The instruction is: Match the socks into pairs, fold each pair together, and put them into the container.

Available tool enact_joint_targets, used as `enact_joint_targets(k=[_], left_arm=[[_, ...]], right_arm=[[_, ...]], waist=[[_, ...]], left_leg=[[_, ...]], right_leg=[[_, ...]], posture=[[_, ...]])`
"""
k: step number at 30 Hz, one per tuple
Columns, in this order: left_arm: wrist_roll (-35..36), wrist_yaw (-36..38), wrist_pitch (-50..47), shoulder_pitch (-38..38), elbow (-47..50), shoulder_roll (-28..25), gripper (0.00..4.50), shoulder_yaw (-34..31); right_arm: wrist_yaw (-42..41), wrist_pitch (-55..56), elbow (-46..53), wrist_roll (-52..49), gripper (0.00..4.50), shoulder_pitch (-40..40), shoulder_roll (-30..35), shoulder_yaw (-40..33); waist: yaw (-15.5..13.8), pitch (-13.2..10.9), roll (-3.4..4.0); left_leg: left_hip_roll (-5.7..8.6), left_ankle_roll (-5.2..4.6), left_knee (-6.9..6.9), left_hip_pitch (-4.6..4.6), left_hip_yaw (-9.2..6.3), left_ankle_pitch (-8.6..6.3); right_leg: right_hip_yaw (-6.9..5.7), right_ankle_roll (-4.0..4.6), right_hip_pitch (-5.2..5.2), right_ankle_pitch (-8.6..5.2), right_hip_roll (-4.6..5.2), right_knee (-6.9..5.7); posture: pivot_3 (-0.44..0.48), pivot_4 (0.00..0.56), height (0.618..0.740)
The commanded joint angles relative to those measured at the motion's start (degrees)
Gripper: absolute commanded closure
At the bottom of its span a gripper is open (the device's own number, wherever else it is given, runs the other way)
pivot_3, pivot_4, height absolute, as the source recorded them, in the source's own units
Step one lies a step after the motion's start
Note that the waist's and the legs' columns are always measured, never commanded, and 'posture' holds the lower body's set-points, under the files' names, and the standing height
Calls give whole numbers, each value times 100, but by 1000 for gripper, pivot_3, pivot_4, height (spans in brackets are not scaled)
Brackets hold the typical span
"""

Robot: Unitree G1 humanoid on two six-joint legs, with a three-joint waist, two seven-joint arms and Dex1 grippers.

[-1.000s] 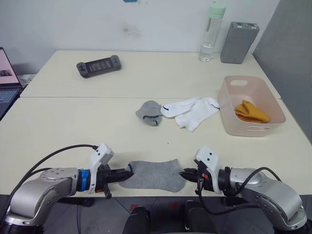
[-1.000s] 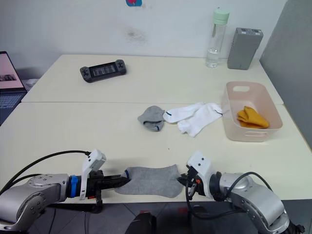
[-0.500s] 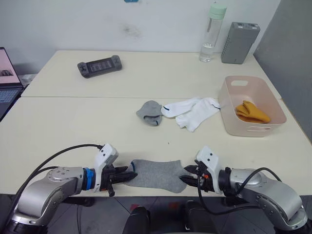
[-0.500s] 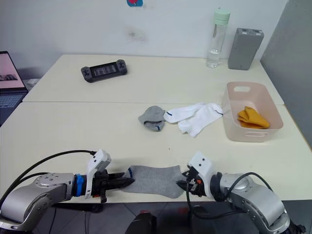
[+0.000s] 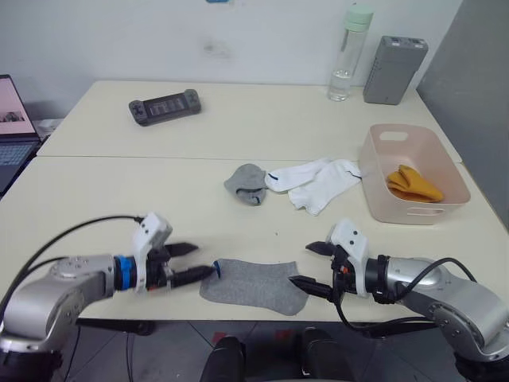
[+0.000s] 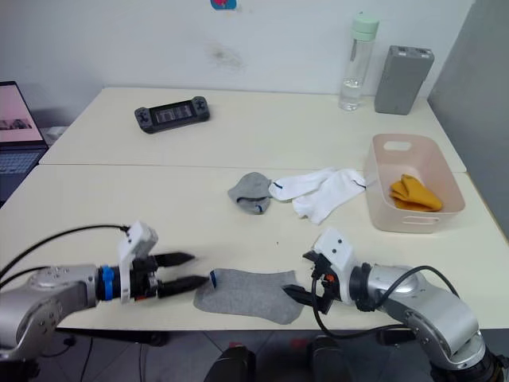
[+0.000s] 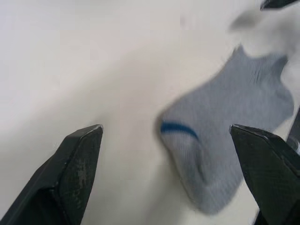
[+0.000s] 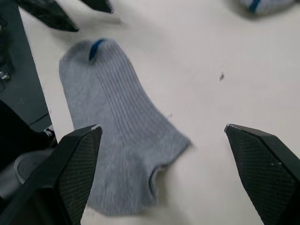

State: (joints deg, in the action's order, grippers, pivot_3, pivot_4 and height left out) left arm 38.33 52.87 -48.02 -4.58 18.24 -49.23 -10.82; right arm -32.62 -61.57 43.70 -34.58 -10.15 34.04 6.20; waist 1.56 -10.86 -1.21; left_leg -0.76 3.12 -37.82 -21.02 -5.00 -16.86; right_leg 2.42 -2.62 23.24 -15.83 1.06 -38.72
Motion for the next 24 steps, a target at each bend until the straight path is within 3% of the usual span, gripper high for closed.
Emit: enact_joint_targets(k=[1, 9, 19, 24], left_arm=[[-115, -190, 326, -839, -115, 212, 21, 96], [-1606, -1062, 1180, -2631, -1176, 1002, 21, 1236], [-3277, -785, 3180, -3991, -3995, 1559, 21, 2384], [-3713, -741, 3894, -4311, -5131, 1761, 21, 2470]], right_arm=[[19, 101, 261, -304, 0, -295, -34, -455], [719, -37, 306, -259, 0, -753, -127, -810], [1002, -67, 291, -300, 0, -772, -117, -701], [1052, -120, 319, -352, 0, -803, -107, -697]], waist=[[-10, 1, -1], [26, 1, -1], [25, 1, -1], [30, 1, -1]], left_leg=[[3, 0, 0, -1, 0, 0], [6, 0, 1, -12, 4, 0], [8, -1, 1, -18, 4, 0], [8, -2, -1, -22, 3, 0]], right_leg=[[0, -1, -2, 1, 1, 0], [6, 19, 1, 24, 2, 15], [3, 21, 7, 25, 1, 14], [2, 21, 8, 25, 1, 13]], posture=[[0, 150, 740], [0, 150, 740], [0, 150, 740], [0, 150, 740]])
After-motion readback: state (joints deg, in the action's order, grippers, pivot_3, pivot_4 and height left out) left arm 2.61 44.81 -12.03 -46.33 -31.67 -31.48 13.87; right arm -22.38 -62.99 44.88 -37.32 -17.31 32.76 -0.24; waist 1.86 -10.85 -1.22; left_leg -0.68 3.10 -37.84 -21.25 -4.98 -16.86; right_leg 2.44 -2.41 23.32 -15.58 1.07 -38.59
